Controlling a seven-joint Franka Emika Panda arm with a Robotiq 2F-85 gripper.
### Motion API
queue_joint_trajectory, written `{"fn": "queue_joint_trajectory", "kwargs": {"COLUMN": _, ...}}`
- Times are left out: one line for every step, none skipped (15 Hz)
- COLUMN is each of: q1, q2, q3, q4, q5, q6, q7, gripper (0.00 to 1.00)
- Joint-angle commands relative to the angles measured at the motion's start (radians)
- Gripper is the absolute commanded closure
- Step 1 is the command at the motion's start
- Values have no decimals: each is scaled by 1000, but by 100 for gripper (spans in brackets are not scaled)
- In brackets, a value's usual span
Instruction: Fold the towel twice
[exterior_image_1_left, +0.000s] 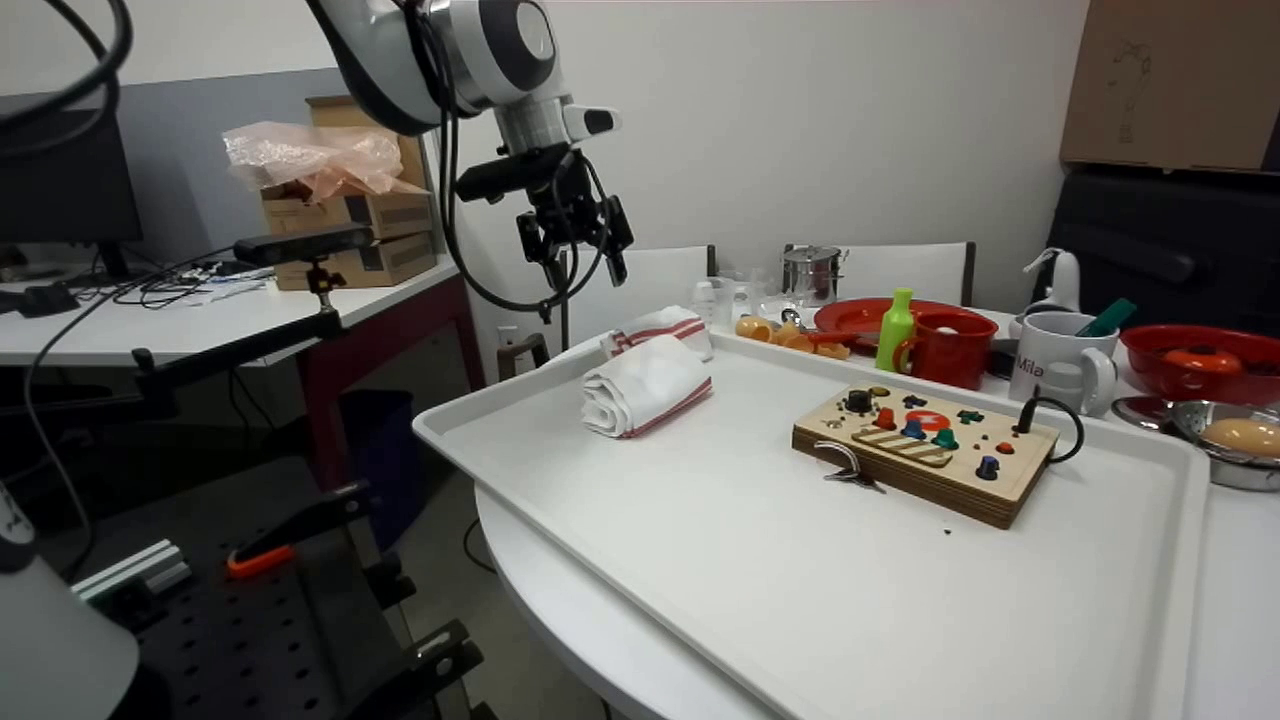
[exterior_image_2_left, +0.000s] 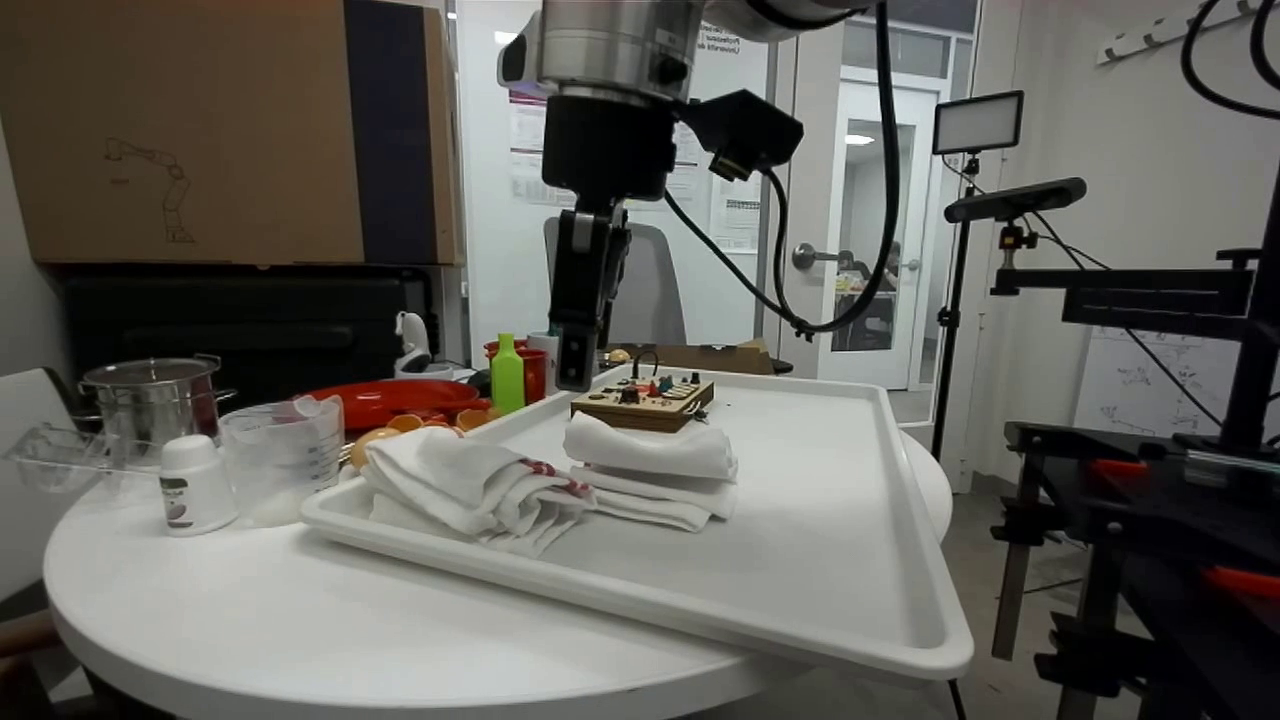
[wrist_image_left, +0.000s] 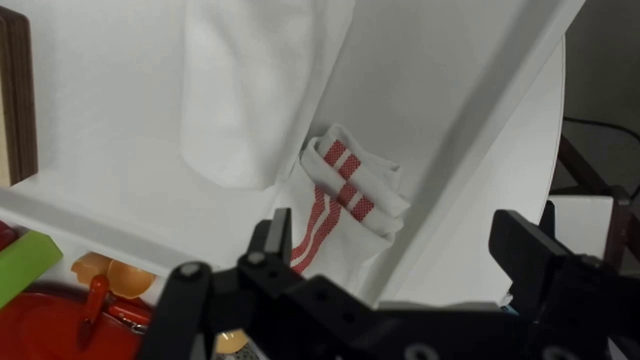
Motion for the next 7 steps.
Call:
{"fn": "queue_joint_trajectory", "kwargs": {"q1": -4, "q2": 5, "q3": 6, "q4": 0, "q5": 1, "q6": -2, "q7": -2, "gripper": 0}}
{"fn": "queue_joint_trajectory", "kwargs": {"q1": -4, "q2": 8, "q3": 5, "q4": 0, "q5": 1, "q6": -2, "q7": -2, "gripper": 0}}
{"fn": "queue_joint_trajectory", "kwargs": {"q1": -4, "q2": 10, "q3": 5, "q4": 0, "q5": 1, "q6": -2, "q7": -2, "gripper": 0}}
{"fn": "queue_joint_trajectory", "kwargs": {"q1": -4, "q2": 10, "q3": 5, "q4": 0, "q5": 1, "q6": -2, "q7": -2, "gripper": 0}}
{"fn": "queue_joint_trajectory", "kwargs": {"q1": -4, "q2": 10, "q3": 5, "q4": 0, "q5": 1, "q6": -2, "q7": -2, "gripper": 0}}
{"fn": "queue_joint_trajectory", "kwargs": {"q1": -4, "q2": 11, "q3": 5, "q4": 0, "q5": 1, "q6": -2, "q7": -2, "gripper": 0}}
{"fn": "queue_joint_trajectory", "kwargs": {"q1": -4, "q2": 11, "q3": 5, "q4": 0, "q5": 1, "q6": -2, "q7": -2, "gripper": 0}}
